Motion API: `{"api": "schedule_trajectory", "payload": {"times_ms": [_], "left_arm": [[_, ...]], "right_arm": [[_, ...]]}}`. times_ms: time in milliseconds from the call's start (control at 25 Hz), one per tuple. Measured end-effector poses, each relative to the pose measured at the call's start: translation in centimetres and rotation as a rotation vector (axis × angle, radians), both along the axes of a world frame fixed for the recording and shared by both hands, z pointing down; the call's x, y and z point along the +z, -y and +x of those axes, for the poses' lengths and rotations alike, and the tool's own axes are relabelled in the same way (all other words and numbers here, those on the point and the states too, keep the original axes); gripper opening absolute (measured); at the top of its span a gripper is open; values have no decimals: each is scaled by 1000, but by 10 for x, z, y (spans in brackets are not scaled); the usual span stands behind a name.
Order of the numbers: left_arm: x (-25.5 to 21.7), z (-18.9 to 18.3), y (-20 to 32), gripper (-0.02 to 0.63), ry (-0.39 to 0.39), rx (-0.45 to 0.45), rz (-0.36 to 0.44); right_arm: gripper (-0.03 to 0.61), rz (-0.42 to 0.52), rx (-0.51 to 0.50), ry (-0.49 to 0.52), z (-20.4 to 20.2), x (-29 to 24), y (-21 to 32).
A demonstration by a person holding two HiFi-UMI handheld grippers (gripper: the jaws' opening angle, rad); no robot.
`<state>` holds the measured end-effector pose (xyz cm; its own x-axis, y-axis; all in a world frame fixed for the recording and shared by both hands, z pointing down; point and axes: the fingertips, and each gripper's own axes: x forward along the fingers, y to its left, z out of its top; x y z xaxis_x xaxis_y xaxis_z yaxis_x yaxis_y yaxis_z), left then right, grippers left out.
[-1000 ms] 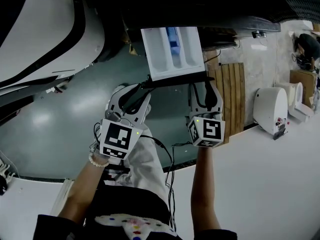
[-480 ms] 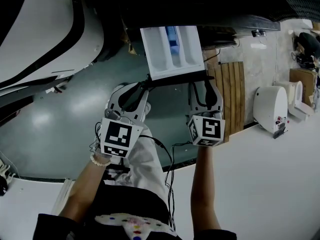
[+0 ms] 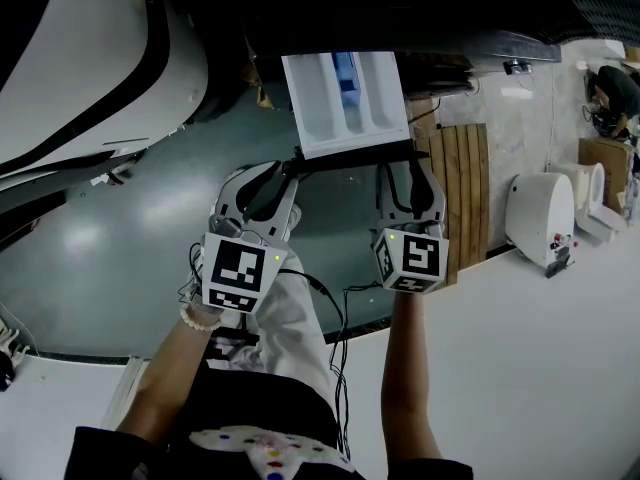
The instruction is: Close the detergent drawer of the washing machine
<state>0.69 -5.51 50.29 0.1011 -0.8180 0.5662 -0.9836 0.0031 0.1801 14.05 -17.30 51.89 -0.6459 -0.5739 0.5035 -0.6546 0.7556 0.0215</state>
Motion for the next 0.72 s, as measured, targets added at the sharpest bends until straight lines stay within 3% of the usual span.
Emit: {"api": "schedule_trajectory", "payload": {"times_ms": [720], "left_arm": [[0,-6,6,98,54,4,-12]], "right_arm": [[196,-6,15,6,-6,1,5]]}}
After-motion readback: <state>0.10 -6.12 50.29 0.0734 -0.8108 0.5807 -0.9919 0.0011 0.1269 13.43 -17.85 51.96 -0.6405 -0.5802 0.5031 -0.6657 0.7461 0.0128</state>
